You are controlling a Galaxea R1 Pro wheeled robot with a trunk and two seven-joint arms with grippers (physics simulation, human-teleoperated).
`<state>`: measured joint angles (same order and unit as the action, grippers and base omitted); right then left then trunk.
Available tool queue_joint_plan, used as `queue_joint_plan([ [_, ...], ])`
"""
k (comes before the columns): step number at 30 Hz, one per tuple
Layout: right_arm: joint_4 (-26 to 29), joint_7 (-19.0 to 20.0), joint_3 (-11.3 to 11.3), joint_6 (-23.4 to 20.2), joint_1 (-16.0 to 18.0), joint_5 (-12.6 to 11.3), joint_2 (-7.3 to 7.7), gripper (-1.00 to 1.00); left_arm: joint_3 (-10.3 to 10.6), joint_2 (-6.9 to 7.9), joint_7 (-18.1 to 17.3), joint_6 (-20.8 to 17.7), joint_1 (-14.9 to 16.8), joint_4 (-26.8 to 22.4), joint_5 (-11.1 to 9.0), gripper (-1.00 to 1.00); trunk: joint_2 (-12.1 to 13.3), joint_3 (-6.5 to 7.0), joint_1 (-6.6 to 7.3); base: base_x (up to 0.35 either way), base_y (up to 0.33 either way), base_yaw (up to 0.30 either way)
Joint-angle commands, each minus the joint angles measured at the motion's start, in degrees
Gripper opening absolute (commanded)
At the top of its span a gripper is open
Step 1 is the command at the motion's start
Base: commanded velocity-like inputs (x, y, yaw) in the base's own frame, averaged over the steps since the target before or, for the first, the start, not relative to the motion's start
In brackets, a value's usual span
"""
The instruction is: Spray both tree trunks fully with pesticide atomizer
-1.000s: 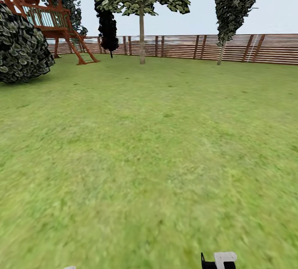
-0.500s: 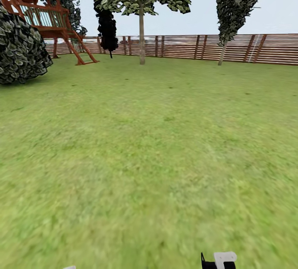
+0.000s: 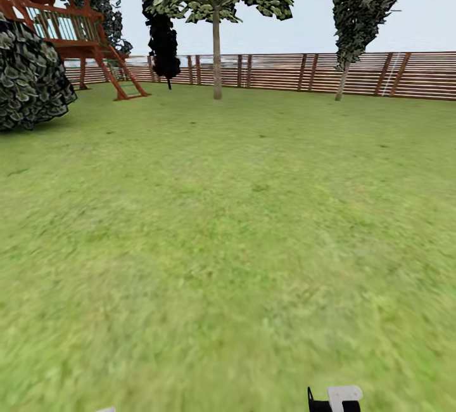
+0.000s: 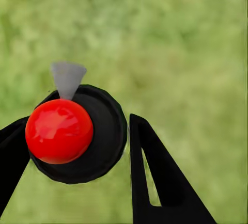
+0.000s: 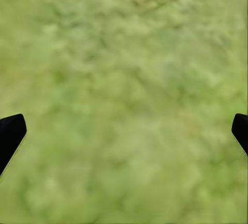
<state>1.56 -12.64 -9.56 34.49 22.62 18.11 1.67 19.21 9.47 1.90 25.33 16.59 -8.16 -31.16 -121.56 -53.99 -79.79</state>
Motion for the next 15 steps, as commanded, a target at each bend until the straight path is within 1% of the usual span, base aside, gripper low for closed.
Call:
queue_joint_plan([
  [1, -0.07, -0.28, -0.37, 0.14, 0.04, 0.61, 0.0, 1.0, 0.48, 0.02, 0.21, 0.16, 0.02, -0.01, -0.31, -1.0, -0.02, -0.05, -0.03, 0.339, 0.0, 0.0],
  [15, -0.07, -0.28, -0.37, 0.14, 0.05, 0.61, 0.0, 1.0, 0.48, 0.02, 0.21, 0.16, 0.02, -0.01, -0.31, -1.0, -0.02, -0.05, -0.03, 0.339, 0.0, 0.0],
])
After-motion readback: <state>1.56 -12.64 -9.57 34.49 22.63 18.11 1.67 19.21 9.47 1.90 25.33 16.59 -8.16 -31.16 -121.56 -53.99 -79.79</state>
